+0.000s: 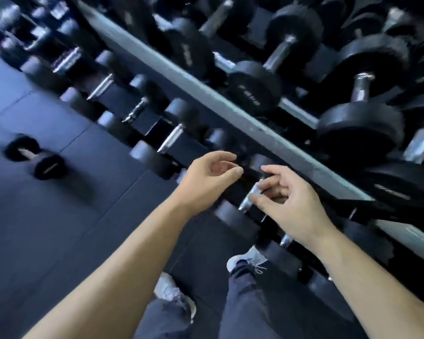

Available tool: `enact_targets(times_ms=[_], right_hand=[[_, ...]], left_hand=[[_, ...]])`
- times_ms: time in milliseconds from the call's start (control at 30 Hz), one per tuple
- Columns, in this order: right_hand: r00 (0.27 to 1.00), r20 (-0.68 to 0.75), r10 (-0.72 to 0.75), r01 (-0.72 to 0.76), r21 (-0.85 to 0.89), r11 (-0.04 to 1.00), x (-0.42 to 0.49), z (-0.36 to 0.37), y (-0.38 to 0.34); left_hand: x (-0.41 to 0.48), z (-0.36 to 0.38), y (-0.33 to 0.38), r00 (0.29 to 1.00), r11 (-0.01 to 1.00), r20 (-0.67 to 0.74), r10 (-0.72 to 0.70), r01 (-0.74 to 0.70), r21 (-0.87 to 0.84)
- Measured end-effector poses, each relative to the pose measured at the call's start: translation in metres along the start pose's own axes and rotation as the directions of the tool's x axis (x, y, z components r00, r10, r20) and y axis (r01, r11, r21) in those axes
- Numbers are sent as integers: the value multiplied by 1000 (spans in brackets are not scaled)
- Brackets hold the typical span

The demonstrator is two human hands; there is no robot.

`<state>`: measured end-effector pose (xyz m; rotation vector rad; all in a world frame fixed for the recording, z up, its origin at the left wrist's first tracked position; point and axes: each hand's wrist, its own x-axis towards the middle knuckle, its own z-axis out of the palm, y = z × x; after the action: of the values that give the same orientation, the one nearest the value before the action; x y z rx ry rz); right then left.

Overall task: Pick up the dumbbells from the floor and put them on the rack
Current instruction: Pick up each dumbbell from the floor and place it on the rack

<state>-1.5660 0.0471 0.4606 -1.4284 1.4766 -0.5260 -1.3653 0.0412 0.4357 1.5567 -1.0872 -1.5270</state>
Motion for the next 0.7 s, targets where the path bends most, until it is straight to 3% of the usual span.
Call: enact_targets(times_ms=[133,367,700], right_hand=[[985,173,-12,18,-33,999,5,135,-29],[893,449,-46,114,-126,985,26,340,-85],[750,660,-50,189,-142,972,137,596,-174]], left_hand=[[-60,-122,-66,967,990,-214,-136,126,-62],[-140,-301,-162,836,951,-464,-294,206,-231],[-114,-540,-251,658,890,-619,-429,192,-413]])
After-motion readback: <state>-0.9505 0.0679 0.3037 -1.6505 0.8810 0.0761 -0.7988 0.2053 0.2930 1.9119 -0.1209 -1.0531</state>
